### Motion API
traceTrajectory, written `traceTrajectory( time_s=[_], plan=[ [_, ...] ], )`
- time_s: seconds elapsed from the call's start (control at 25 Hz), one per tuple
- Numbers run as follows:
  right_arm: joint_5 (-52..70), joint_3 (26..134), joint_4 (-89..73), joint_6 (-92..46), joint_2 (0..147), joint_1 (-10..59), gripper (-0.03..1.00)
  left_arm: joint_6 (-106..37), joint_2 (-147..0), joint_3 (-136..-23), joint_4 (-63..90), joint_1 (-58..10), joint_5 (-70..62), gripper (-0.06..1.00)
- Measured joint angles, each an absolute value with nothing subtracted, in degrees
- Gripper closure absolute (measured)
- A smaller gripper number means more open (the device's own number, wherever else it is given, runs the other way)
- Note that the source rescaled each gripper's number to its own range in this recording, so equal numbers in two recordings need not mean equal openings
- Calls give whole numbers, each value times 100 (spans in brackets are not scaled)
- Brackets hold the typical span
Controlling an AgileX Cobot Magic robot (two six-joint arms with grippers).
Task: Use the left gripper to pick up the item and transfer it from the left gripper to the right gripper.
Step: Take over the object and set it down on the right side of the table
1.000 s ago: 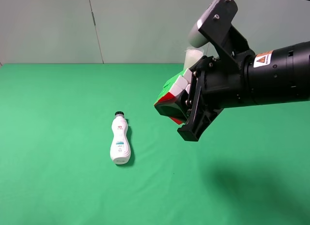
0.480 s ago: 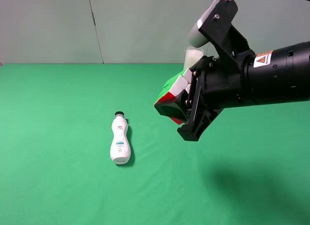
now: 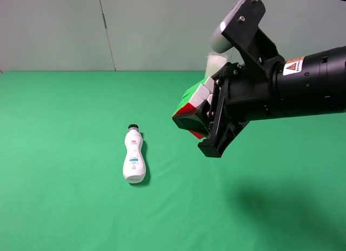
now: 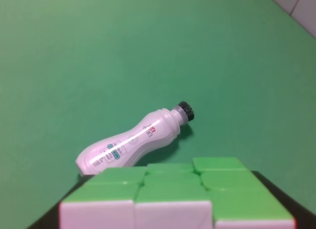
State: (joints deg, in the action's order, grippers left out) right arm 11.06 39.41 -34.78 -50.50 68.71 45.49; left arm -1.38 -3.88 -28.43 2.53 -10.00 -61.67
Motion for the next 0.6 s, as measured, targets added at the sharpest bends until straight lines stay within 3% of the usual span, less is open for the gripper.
traceTrajectory(
  time_s=[0.6],
  plan=[
    [1106,3941,-3478,-4837,6871,4549,97,-138,-388,-2831,237,-1000,-6160,-5]
  ],
)
